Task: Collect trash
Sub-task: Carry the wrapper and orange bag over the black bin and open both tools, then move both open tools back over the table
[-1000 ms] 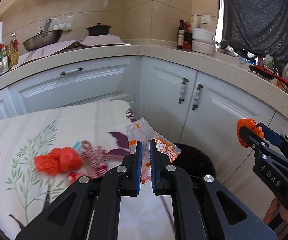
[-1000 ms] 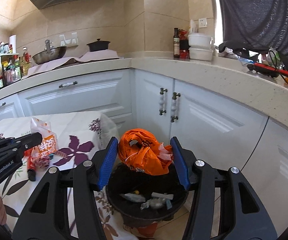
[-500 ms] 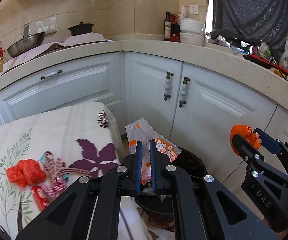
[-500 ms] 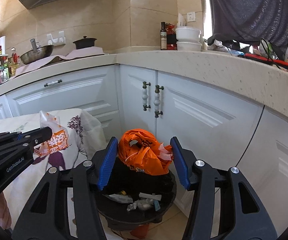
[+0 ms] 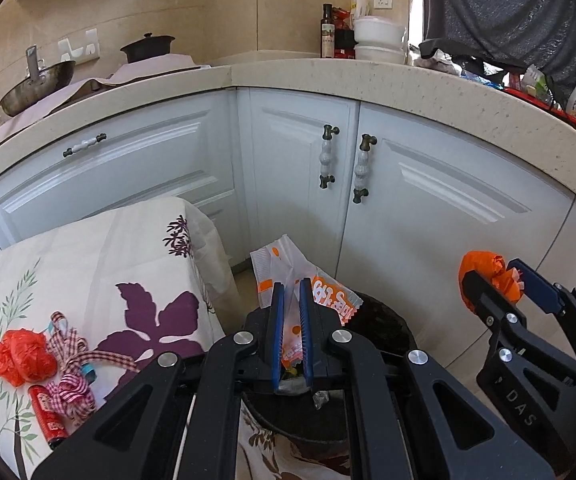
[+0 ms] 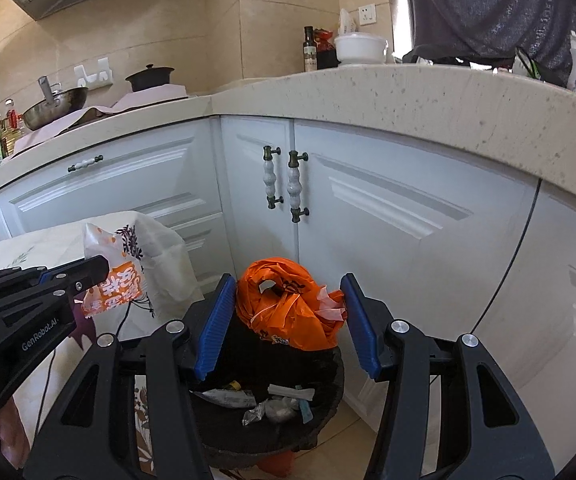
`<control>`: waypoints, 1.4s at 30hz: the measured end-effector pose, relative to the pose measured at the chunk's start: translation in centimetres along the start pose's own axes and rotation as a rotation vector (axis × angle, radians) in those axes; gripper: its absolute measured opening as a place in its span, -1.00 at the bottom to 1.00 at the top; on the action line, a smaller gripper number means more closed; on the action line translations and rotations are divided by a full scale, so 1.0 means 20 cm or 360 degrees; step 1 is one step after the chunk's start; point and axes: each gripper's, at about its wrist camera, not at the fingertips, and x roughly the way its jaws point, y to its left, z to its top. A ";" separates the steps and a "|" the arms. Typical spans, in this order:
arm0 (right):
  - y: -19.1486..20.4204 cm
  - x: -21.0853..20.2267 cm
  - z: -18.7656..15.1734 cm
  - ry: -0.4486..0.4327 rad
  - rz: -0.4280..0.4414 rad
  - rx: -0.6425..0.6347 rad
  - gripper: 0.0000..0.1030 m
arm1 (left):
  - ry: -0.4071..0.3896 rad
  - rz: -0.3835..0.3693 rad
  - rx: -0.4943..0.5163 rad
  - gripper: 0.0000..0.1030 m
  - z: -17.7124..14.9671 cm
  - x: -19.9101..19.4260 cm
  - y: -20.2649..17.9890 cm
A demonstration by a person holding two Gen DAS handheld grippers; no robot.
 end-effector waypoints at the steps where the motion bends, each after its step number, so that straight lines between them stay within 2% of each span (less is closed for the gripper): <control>1: 0.00 0.01 0.00 0.0003 -0.0001 0.0002 0.02 | 0.0001 0.0001 0.0002 -0.84 0.00 0.01 0.00; 10: -0.02 0.10 0.00 0.0012 -0.0018 0.0034 0.06 | 0.0026 0.0023 0.0009 -0.79 0.02 0.08 -0.03; 12: -0.02 0.13 0.00 0.0019 -0.0016 0.0038 0.24 | 0.0032 0.0019 0.0003 -0.71 0.02 0.09 -0.03; 16: -0.02 0.15 -0.01 0.0035 -0.0026 0.0042 0.24 | 0.0026 0.0022 -0.0019 -0.36 0.03 0.10 -0.02; 23: -0.01 0.10 0.00 0.0020 -0.0041 0.0049 0.25 | 0.0000 0.0055 -0.0017 -0.10 0.03 0.06 0.00; 32: 0.03 -0.02 0.03 0.0003 -0.0019 0.0062 0.27 | -0.0035 0.0101 -0.0048 0.06 0.01 -0.09 0.11; 42: 0.30 -0.16 -0.03 0.0033 0.0154 -0.0010 0.27 | 0.0018 0.0282 -0.0123 0.10 -0.15 -0.26 0.38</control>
